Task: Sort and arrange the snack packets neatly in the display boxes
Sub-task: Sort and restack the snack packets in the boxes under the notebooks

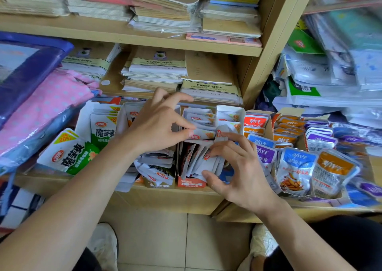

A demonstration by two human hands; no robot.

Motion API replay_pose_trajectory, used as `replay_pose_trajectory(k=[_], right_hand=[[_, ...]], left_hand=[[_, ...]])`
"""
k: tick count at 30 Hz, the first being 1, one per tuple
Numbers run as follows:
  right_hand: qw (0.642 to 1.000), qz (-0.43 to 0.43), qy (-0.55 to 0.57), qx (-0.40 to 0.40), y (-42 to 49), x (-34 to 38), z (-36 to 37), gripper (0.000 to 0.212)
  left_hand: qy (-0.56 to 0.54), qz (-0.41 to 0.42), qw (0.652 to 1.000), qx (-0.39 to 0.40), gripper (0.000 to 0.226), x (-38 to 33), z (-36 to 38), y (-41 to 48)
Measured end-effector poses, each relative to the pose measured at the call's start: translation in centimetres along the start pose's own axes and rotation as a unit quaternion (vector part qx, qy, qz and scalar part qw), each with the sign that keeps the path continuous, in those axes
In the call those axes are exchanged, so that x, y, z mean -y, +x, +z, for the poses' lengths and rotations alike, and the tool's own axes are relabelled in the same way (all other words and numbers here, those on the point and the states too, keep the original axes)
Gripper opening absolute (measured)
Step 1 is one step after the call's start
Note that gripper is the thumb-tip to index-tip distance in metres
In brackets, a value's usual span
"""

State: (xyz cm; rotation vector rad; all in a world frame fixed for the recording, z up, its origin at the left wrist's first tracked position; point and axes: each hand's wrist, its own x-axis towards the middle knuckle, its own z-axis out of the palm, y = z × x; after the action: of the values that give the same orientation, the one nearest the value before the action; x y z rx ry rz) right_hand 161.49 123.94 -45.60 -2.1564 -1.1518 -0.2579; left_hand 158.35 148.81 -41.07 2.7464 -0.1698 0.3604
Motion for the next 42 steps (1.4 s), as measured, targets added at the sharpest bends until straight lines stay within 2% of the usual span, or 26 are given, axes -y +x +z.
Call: replay_pose_trajectory(k=[10, 14, 16, 18, 21, 23, 26, 29, 31, 34, 37, 39, 42], right_hand=[[1.0, 0.006, -0.008, 0.02, 0.0, -0.1, 0.0, 0.036], [1.0, 0.007, -0.015, 0.021, -0.1, 0.0, 0.0, 0.037], [1.0, 0.006, -0.015, 0.021, -0.2, 0.0, 0.0, 0.036], [1.0, 0.006, -0.011, 0.015, -0.2, 0.3, 0.0, 0.037], [1.0, -0.007, -0.008, -0.008, 0.0, 1.2, 0.2, 0.049], [0.999, -0.033, -0.016, -0.012, 0.1, 2.0, 0.4, 0.058], [0.995, -0.09, -0.04, 0.007, 0.4, 3.9, 1.1, 0.059], [0.987, -0.147, -0.069, 0.008, 1.1, 6.1, 2.3, 0.054], [0.981, -0.17, -0.088, 0.013, 1.8, 7.7, 3.1, 0.054], [0.971, -0.192, -0.128, 0.062, 3.0, 9.6, 4.7, 0.056], [0.955, -0.213, -0.185, 0.087, 4.3, 9.9, 6.0, 0.037], [0.959, -0.184, -0.201, 0.08, 5.2, 9.4, 6.1, 0.021], [0.974, -0.111, -0.19, 0.06, 6.5, 8.8, 5.6, 0.016]], left_hand=[[0.097, -0.058, 0.986, 0.12, 0.064, 0.3, 0.5, 0.1], [0.1, -0.07, 0.984, 0.134, 0.079, 0.4, 0.4, 0.0], [0.086, -0.056, 0.988, 0.118, 0.077, 0.5, 0.4, -0.1], [0.01, -0.046, 0.996, 0.074, 0.07, 0.5, 0.1, -0.3], [-0.121, -0.055, 0.99, -0.035, 0.042, 0.9, -1.2, -1.0], [-0.148, -0.069, 0.984, -0.072, 0.03, 1.8, -2.2, -2.0], [-0.156, -0.102, 0.979, -0.085, 0.024, 3.1, -3.9, -4.5], [-0.138, -0.123, 0.981, -0.064, 0.021, 4.4, -5.4, -7.4], [-0.112, -0.137, 0.984, -0.008, 0.024, 5.5, -6.1, -9.4], [-0.03, -0.133, 0.989, 0.063, 0.037, 6.3, -6.1, -11.7], [-0.024, -0.146, 0.983, 0.108, 0.047, 6.9, -5.2, -12.7], [-0.031, -0.159, 0.979, 0.121, 0.045, 7.3, -4.8, -12.8], [-0.033, -0.164, 0.979, 0.116, 0.034, 7.4, -4.9, -12.9]])
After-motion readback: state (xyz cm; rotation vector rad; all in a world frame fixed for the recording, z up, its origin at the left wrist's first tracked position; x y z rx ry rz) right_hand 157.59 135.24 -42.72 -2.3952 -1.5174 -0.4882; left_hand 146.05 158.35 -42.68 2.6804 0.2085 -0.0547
